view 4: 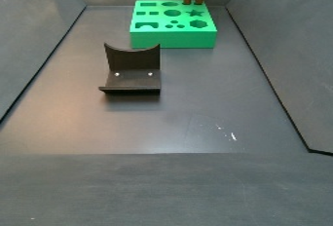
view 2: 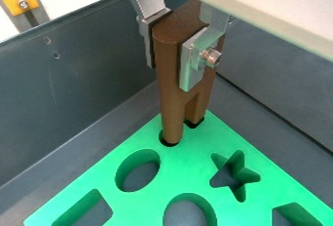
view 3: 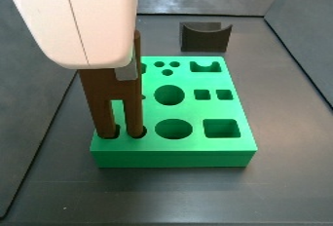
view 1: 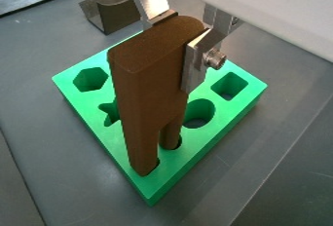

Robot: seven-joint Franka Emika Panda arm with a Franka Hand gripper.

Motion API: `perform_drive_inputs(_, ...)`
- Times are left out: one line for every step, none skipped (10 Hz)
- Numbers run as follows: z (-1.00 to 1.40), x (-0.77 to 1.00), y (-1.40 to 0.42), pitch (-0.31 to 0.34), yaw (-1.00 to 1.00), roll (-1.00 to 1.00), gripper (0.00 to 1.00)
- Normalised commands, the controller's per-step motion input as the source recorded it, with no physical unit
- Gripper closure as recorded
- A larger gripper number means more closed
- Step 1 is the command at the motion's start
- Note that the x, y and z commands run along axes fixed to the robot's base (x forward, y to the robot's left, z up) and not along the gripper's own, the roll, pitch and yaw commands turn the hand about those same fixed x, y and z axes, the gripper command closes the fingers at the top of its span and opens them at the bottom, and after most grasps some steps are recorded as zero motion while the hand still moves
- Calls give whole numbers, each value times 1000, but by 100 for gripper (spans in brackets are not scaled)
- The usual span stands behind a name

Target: Insert the square-circle object.

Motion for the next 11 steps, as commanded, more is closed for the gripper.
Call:
perform_drive_inputs(-291, 97, 0, 26, -9, 40, 100)
perform_drive_inputs(-506, 174, -49, 0, -83, 36, 100)
perform_drive_inputs(-651, 243, -63, 0, -71, 0, 100)
perform_drive_inputs(-657, 111, -126, -49, -54, 0, 100)
perform_drive_inputs(-700, 74, -129, -43, -114, 0, 100)
perform_drive_inputs(-889, 0, -103, -73, -177, 81, 100)
perform_drive_inputs(-1000, 0, -77, -114, -169, 71, 100)
perform_drive_inputs(-1000, 0, -29, -134, -100, 17, 100)
perform_drive_inputs(-977, -20, 0, -147, -40, 24, 100)
perform_drive_inputs(-834, -171, -63, -224, 0, 34, 100)
perform_drive_inputs(-397, -94, 0, -219, 0, -207, 100)
